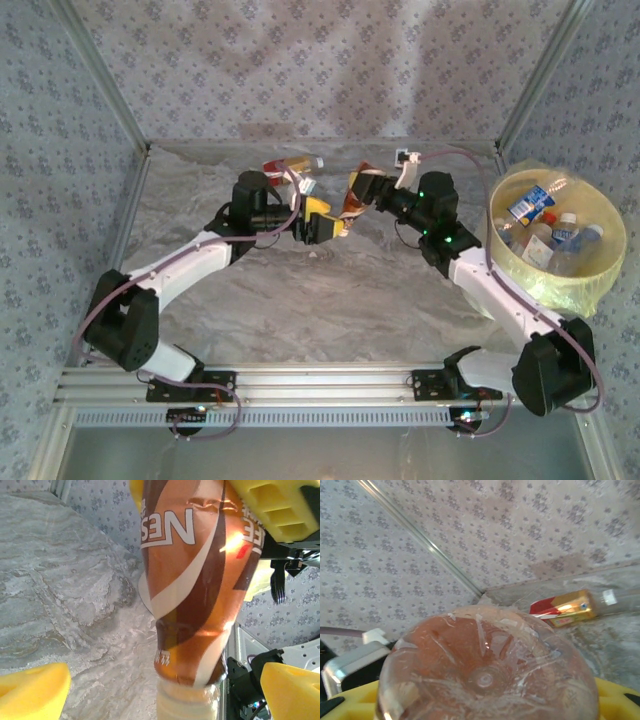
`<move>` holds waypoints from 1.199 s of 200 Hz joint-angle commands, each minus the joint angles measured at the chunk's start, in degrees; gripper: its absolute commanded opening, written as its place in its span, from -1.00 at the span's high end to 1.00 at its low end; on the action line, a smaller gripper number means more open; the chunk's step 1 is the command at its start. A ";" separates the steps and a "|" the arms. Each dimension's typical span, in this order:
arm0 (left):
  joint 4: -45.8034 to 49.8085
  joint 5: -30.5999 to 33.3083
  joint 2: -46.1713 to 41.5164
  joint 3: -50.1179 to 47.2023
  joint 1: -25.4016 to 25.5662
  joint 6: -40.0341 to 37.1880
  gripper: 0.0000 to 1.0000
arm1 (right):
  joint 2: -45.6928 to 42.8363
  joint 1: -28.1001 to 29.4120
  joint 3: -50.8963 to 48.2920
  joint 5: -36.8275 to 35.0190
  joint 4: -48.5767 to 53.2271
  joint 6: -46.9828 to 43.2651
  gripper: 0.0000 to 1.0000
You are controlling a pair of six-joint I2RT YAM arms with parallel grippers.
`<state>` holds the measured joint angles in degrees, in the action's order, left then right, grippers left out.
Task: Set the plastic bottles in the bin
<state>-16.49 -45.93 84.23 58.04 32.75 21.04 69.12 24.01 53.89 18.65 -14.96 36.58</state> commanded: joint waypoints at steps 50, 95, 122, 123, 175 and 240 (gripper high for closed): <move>-1.70 17.56 -8.11 -4.42 -1.38 1.46 -0.96 | -7.86 -3.32 6.61 -10.82 20.07 -9.81 -0.06; -3.43 30.19 -13.30 -9.78 -4.87 5.75 -0.96 | -10.89 -4.71 13.88 -20.90 35.42 -19.75 -0.06; -0.36 35.77 -14.87 -10.94 -7.49 7.89 -0.96 | -11.09 -5.90 20.05 -26.78 42.61 -25.17 -0.06; -0.15 36.02 -14.92 -10.98 -7.51 7.88 -0.96 | -11.15 -5.90 20.21 -26.94 42.80 -25.43 -0.06; 4.10 43.75 -15.28 -11.73 -7.88 7.84 -0.96 | -11.61 -8.01 29.58 -41.46 53.94 -31.22 -0.07; 7.59 46.20 -10.23 -7.34 -8.14 9.21 -0.96 | -16.96 -24.01 33.08 -54.48 55.85 -33.92 -0.08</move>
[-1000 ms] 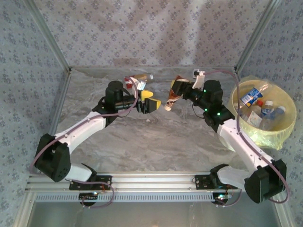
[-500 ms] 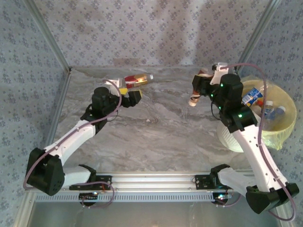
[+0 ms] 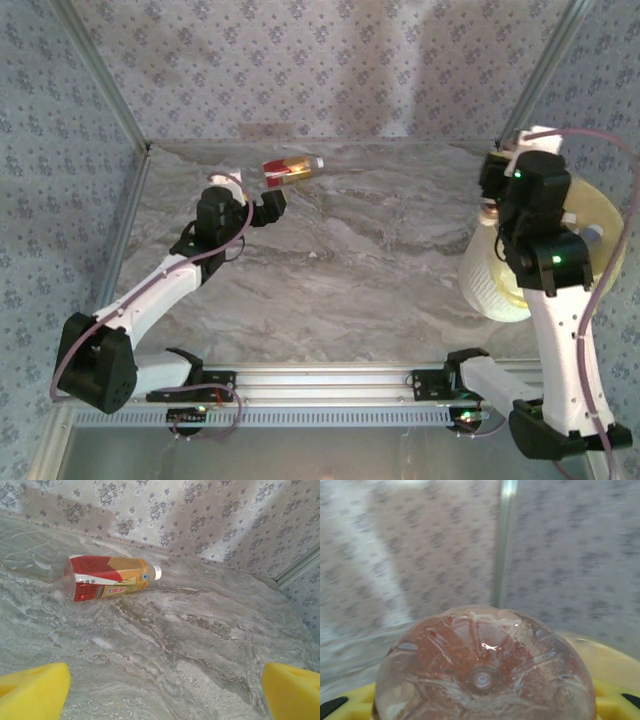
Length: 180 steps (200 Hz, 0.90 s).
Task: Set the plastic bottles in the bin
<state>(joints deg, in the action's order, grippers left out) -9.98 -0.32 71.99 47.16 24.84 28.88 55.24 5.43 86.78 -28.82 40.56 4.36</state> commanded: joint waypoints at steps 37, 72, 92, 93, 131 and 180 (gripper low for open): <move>1.59 -1.13 3.99 5.16 -0.23 2.99 -0.96 | -4.29 -14.84 -2.33 -10.15 1.47 -0.92 -0.08; 3.99 -1.30 4.68 6.77 -0.23 3.55 -0.96 | -3.41 -27.07 -5.04 0.64 4.09 4.49 -0.10; 4.83 -1.90 5.01 7.67 -0.23 3.63 -0.96 | -0.89 -34.72 -4.43 10.52 6.55 8.61 -0.10; 4.85 -1.89 5.05 7.67 -0.23 3.59 -0.96 | -0.69 -34.93 -4.38 10.79 6.73 8.72 -0.10; 5.06 -1.59 5.30 7.86 -0.23 4.24 -0.96 | 4.21 -40.06 -4.41 16.48 10.52 10.49 -0.13; 4.97 -1.99 6.59 7.95 -0.23 4.84 -0.96 | 7.82 -40.66 -5.13 19.47 5.93 12.14 -0.13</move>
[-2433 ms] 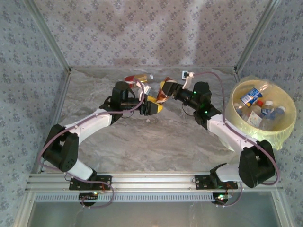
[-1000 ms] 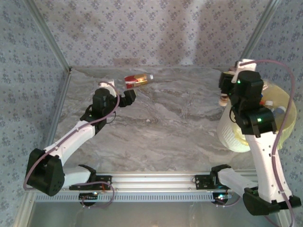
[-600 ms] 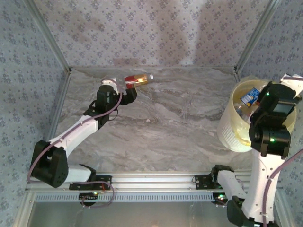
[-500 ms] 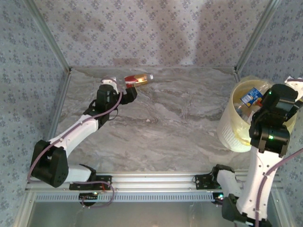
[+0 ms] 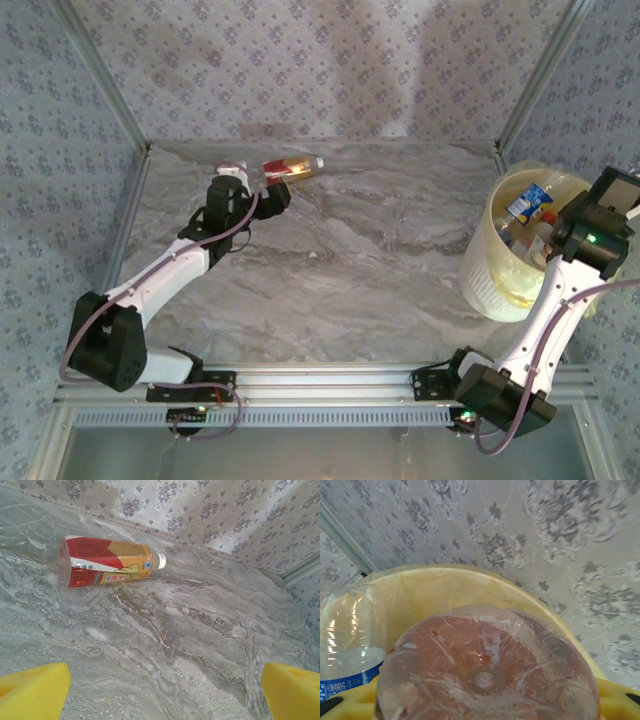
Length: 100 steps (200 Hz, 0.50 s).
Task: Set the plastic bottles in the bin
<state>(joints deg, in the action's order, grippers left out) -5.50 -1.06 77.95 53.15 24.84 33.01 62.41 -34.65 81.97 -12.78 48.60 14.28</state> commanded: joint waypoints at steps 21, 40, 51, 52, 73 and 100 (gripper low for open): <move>0.58 -1.16 0.68 1.96 -0.23 0.48 -0.96 | 2.65 -0.69 0.27 5.46 -2.50 2.82 -0.14; 0.82 -1.05 0.67 1.96 -0.23 0.30 -0.96 | 4.48 -0.68 0.86 6.37 -2.11 3.03 -0.16; 0.94 -0.96 0.62 1.87 -0.27 0.21 -0.96 | 5.45 -0.68 1.14 7.39 -1.78 2.90 -0.17; 0.93 -0.96 0.58 1.87 -0.25 0.21 -0.96 | 5.58 -0.68 1.20 7.45 -1.68 2.88 -0.17; 0.88 -0.95 0.62 1.71 -0.23 0.21 -0.96 | 7.38 -0.68 1.86 8.06 -0.77 2.94 -0.25; 1.10 -0.94 0.46 1.69 -0.23 0.21 -0.96 | 8.89 -0.68 3.32 7.14 -0.09 2.77 -0.55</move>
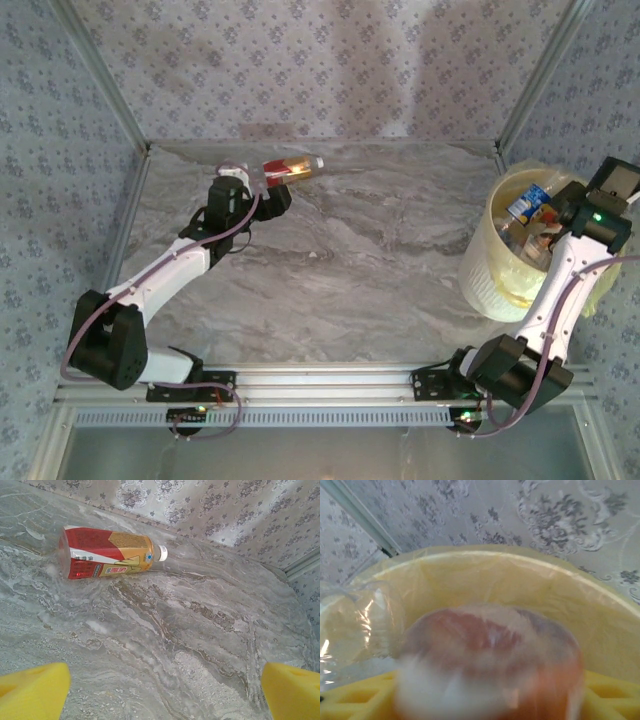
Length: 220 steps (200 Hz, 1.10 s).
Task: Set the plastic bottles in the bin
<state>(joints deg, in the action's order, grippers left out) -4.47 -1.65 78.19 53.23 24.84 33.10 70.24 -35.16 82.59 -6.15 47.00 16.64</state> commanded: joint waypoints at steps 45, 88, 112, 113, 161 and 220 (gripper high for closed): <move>0.31 -0.20 0.07 1.26 -0.23 0.21 -0.96 | -0.80 0.67 4.19 -1.07 1.93 -0.60 -0.93; 0.25 -0.11 0.36 1.09 -0.30 0.69 -0.96 | -4.50 2.62 2.76 8.59 -0.32 -1.11 -1.00; 0.25 -0.19 0.21 0.82 -0.23 1.00 -0.96 | -2.71 2.73 0.82 15.05 -1.10 -0.32 -1.00; 0.25 -0.19 0.21 0.82 -0.23 1.00 -0.96 | -2.64 2.77 0.78 15.26 -1.15 -0.31 -1.00; 3.70 -0.39 0.40 2.97 -0.23 -2.99 -0.96 | -4.87 6.34 -1.40 18.62 -3.58 0.21 -1.00; 8.85 -1.25 9.80 13.76 -2.15 -10.24 -0.96 | -14.52 17.55 -6.74 18.87 -13.84 5.00 -1.00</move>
<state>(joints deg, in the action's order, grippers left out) 1.17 -2.02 84.01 61.65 23.64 27.59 60.38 -22.02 78.41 9.96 40.97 19.11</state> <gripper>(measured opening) 0.979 0.999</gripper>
